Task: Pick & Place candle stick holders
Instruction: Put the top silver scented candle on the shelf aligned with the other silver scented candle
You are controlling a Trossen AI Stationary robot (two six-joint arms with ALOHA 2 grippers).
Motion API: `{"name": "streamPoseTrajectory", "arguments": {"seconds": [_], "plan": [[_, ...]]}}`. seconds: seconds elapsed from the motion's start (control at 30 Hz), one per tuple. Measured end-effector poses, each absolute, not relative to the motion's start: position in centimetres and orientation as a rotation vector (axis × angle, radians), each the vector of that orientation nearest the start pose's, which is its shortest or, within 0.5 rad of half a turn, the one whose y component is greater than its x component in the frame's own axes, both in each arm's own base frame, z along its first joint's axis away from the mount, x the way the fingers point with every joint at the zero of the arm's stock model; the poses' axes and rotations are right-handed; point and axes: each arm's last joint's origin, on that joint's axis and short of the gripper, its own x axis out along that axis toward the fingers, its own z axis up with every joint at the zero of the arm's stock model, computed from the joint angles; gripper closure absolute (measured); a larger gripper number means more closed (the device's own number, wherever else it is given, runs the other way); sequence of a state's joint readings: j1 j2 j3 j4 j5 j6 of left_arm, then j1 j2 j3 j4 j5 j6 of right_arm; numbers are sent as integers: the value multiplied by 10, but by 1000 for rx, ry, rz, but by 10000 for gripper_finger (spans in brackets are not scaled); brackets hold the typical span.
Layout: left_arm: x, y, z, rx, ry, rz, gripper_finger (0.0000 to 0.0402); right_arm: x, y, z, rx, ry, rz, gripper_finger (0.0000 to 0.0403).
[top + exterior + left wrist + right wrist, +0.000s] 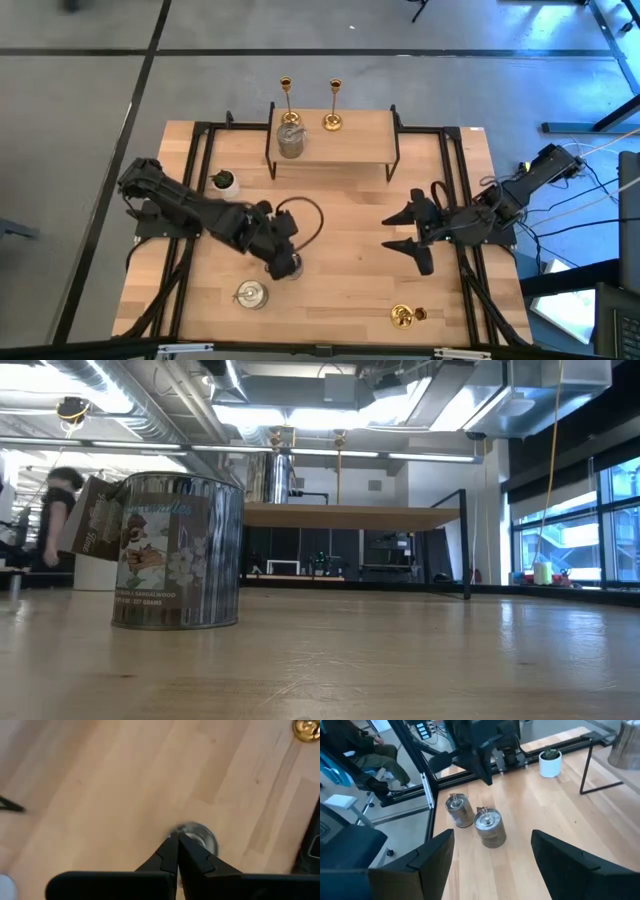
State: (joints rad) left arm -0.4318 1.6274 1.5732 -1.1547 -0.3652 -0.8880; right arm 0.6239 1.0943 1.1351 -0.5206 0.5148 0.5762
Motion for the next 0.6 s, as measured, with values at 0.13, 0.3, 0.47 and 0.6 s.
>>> {"name": "streamPoseTrajectory", "arguments": {"seconds": [0.13,0.3,0.47,0.6], "plan": [[290,-140,305,-391,1095,480,399,194,122,361,317,432,-23,133],[291,-170,284,-427,1188,326,399,197,121,360,306,420,-70,133],[304,-194,270,-473,1182,166,399,200,116,361,313,401,-106,133],[318,-203,243,-455,1251,120,400,201,113,361,316,399,-118,133]]}}
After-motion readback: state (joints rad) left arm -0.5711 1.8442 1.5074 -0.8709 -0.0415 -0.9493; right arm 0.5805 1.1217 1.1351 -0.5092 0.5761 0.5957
